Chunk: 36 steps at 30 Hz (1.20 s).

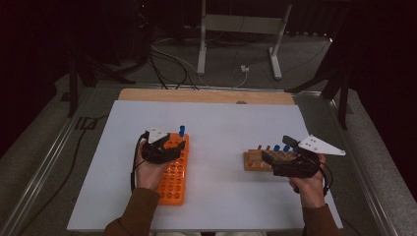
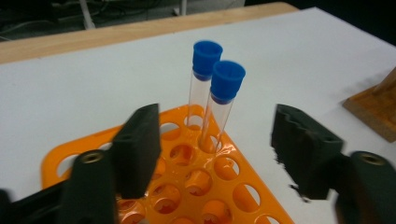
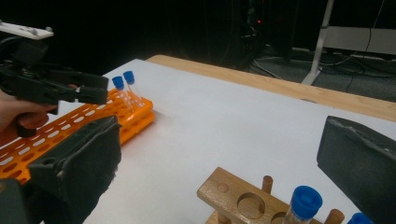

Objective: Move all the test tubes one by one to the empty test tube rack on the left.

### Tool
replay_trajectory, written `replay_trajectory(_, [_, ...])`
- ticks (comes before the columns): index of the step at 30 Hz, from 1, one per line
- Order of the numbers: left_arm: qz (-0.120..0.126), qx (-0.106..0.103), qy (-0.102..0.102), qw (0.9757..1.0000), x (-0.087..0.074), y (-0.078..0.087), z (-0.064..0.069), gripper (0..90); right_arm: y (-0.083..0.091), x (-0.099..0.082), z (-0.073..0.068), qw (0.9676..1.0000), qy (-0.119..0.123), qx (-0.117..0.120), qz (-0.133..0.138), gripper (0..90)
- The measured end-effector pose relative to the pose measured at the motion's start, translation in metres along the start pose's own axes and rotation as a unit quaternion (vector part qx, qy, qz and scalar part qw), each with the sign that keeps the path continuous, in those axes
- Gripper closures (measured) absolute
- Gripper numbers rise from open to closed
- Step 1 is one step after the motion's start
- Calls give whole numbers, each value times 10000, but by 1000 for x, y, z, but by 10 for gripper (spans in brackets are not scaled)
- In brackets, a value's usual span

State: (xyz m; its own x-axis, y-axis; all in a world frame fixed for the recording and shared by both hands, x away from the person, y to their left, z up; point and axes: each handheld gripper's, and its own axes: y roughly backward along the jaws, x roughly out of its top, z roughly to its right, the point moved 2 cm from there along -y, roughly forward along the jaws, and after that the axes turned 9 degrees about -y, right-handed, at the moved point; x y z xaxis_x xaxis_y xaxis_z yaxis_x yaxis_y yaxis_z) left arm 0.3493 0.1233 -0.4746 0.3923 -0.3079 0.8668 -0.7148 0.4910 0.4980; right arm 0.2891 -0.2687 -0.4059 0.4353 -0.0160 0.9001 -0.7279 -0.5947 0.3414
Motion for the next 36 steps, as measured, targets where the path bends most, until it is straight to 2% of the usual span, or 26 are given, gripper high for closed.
replay_trajectory(6, [292,92,157,9994,-3,16,1,182,1,0,1,10000,-11,-12,13,0])
replay_trajectory(9, [439,94,210,9988,-3,24,2,159,1,0,2,10000,-14,-31,22,0])
replay_trajectory(14, [665,78,286,9973,-2,35,3,26,1,0,5,10000,-32,-80,42,0])
replay_trajectory(19, [740,-17,213,9970,3,39,7,8,2,0,9,9999,-63,-132,61,0])
replay_trajectory(24, [860,-23,144,9962,7,46,11,8,6,4,14,9997,-78,-205,139,0])
replay_trajectory(29, [960,-34,110,9953,10,52,13,8,13,6,23,9993,-145,-247,241,0])
replay_trajectory(36, [980,-4,95,9951,11,54,14,8,20,6,39,9980,-295,-470,294,0])
